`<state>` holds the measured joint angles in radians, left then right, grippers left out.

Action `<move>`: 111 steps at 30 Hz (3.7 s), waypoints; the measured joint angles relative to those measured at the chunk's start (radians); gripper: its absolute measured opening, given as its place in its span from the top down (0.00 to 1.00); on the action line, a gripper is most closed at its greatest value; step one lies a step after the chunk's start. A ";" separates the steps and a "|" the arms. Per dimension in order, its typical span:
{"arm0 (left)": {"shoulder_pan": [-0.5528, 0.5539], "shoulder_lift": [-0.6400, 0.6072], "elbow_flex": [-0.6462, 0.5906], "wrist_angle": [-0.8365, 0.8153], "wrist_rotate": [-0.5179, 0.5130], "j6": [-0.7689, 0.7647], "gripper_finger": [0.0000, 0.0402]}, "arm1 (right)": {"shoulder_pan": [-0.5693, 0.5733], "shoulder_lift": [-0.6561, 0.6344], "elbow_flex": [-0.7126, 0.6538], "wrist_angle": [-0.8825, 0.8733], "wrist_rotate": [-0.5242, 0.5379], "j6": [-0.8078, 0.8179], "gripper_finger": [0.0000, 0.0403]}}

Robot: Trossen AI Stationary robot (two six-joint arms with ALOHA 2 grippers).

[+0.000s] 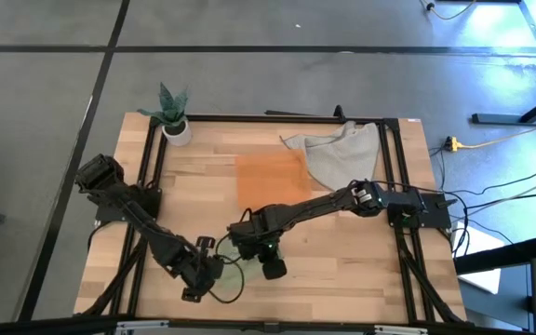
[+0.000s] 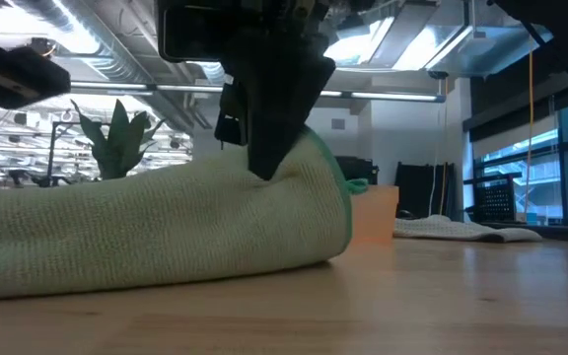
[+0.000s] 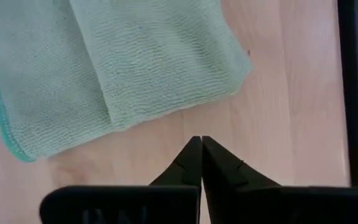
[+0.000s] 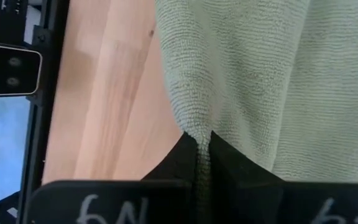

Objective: Roll microfiber towels into tight, uniform cylinder then place into a basket
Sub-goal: Roll the green microfiber towel

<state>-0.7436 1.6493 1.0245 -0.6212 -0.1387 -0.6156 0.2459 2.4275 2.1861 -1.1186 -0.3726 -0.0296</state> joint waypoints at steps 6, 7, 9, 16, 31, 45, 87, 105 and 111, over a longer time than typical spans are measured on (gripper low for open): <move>-0.065 -0.039 0.000 -0.050 -0.105 -0.073 1.00 | 0.000 0.000 0.001 0.003 0.063 0.001 0.95; -0.075 -0.050 0.000 -0.067 -0.116 -0.096 1.00 | 0.000 0.000 0.001 0.005 0.066 0.001 0.95; -0.094 -0.068 0.001 -0.088 -0.149 -0.136 1.00 | 0.000 0.000 0.001 0.008 0.066 0.001 0.95; -0.158 -0.082 0.002 -0.082 -0.248 -0.179 1.00 | 0.000 0.000 0.001 0.032 0.068 -0.001 0.95; -0.187 -0.082 -0.012 -0.079 -0.382 -0.216 1.00 | -0.001 0.000 0.001 0.033 0.020 -0.005 0.94; -0.069 -0.081 -0.260 0.188 -0.505 -0.088 1.00 | -0.001 0.001 0.001 0.034 -0.020 -0.031 0.94; 0.014 -0.082 -0.406 0.383 -0.308 0.026 1.00 | -0.200 0.001 0.018 0.097 -0.100 0.108 0.94; 0.014 -0.082 -0.406 0.380 -0.305 0.023 1.00 | -0.214 0.039 0.017 0.202 0.092 0.103 0.94; 0.014 -0.081 -0.406 0.379 -0.305 0.021 1.00 | -0.210 0.050 0.017 0.212 0.123 0.097 0.94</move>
<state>-0.7292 1.5681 0.6186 -0.2420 -0.4435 -0.5946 0.0359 2.4779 2.2028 -0.9070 -0.2499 0.0669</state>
